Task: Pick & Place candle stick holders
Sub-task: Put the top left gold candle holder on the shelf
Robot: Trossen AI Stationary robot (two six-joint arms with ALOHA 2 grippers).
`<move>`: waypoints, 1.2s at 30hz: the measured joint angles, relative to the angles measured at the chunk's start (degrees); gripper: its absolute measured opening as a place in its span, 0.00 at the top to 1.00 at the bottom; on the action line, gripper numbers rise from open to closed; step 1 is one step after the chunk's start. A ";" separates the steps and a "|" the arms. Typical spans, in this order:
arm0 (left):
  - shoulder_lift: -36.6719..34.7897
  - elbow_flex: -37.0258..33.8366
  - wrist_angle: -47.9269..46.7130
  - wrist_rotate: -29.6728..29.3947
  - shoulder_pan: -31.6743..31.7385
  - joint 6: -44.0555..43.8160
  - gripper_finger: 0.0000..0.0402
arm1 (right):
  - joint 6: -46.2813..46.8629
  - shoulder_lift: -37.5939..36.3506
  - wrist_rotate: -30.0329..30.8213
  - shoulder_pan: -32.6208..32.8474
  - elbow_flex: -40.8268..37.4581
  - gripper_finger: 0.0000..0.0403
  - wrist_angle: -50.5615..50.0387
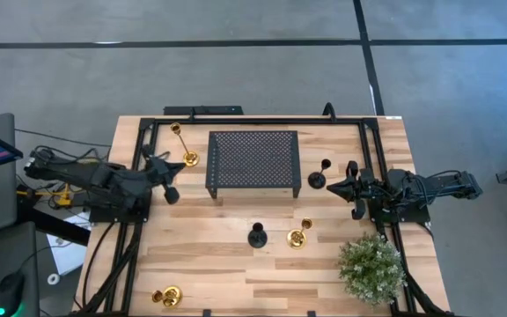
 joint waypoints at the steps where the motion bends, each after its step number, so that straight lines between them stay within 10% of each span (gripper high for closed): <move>1: 1.12 0.00 -0.08 -0.80 -0.02 -0.22 0.99 | -0.01 0.00 0.00 0.00 0.00 1.00 0.00; 24: 3.51 -0.02 -11.51 -16.30 0.04 -20.88 0.98 | -0.01 0.00 -0.02 0.01 0.07 1.00 -2.56; 36: 3.51 -0.51 -11.15 -20.21 2.97 -26.15 0.68 | -0.01 0.00 -0.04 0.01 0.07 1.00 -2.67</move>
